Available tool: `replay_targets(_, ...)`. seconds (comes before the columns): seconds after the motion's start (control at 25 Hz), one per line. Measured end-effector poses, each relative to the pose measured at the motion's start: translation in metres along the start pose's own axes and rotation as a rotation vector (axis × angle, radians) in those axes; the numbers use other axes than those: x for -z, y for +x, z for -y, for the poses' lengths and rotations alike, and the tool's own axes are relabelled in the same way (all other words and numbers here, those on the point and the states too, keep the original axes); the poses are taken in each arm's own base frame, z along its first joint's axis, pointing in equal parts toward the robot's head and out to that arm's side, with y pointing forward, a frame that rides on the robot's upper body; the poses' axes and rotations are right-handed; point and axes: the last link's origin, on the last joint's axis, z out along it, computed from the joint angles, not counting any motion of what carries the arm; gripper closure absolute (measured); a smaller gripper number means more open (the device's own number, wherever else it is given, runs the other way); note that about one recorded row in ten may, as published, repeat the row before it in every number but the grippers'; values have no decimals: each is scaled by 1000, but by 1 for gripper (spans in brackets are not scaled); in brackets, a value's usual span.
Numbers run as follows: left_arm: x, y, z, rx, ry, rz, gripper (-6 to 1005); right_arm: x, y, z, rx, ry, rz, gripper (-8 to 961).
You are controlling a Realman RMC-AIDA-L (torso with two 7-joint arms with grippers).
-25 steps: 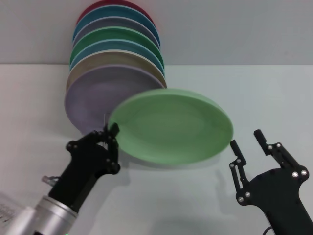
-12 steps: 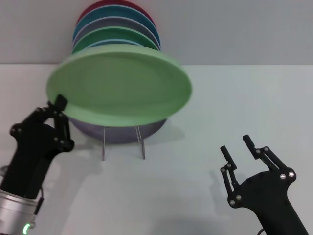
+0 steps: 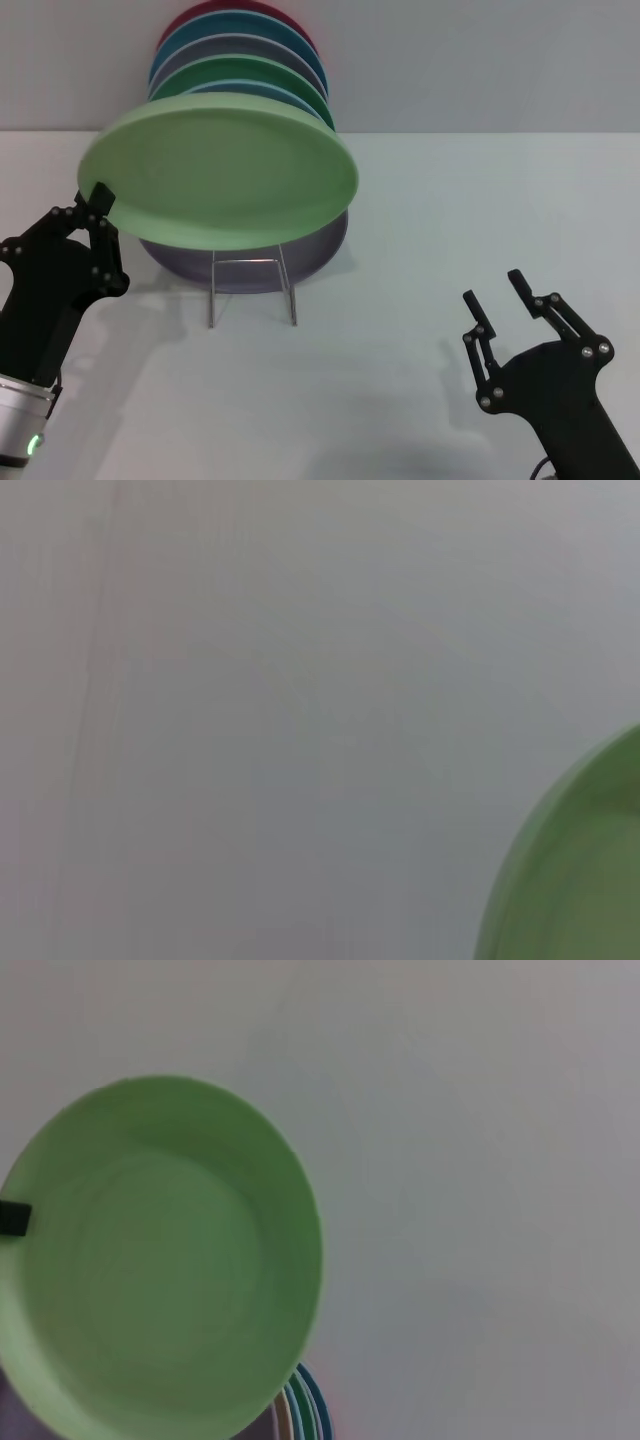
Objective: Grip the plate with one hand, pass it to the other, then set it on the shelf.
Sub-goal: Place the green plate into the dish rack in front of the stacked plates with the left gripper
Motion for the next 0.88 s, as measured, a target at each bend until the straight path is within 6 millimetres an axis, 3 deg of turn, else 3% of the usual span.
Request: replay_targets(0.88,0,-22,-1,-11,-13,151,963,-5,6,7,26,18,-9,591)
